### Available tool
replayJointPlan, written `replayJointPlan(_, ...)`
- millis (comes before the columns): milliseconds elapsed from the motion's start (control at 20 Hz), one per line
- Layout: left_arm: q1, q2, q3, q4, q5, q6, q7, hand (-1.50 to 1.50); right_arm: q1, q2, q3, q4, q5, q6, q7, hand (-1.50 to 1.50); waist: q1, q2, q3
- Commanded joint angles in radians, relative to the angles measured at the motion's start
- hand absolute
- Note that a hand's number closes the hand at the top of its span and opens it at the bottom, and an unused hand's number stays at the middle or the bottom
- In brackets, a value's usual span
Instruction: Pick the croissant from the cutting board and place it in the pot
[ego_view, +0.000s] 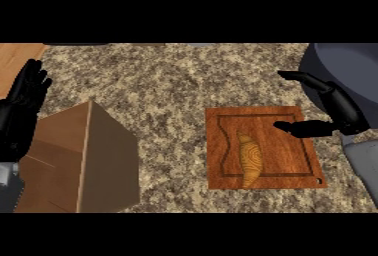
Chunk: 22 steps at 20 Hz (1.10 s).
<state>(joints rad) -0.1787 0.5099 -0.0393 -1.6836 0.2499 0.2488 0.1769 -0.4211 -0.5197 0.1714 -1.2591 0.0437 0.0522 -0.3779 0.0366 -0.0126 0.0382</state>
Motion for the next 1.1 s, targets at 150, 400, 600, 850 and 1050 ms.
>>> replayJointPlan(150,0.005,-0.087,-0.032,0.008,0.034,0.070,0.028,0.00,-0.041,-0.090,0.053,-0.030,0.036,0.154,-0.041,-1.50,-0.039,0.014,-0.039)
replayJointPlan(400,0.018,-0.038,-0.019,-0.005,0.070,0.068,0.022,0.00,-0.141,-0.147,0.188,-0.090,0.113,0.308,0.180,-1.50,-0.033,0.011,-0.043)
replayJointPlan(600,0.025,-0.060,-0.057,-0.004,0.059,0.108,0.007,0.00,-0.174,-0.168,0.302,-0.135,0.202,0.399,0.294,-1.50,-0.048,0.011,-0.043)
replayJointPlan(850,0.002,-0.024,-0.031,0.003,0.114,0.100,0.033,0.00,-0.224,-0.096,0.416,-0.216,0.244,0.505,0.508,-1.50,-0.049,0.010,-0.042)
replayJointPlan(1050,0.032,-0.042,-0.071,0.037,0.087,0.100,-0.046,0.00,-0.249,-0.010,0.438,-0.209,0.236,0.556,0.650,-1.50,-0.043,0.015,-0.042)
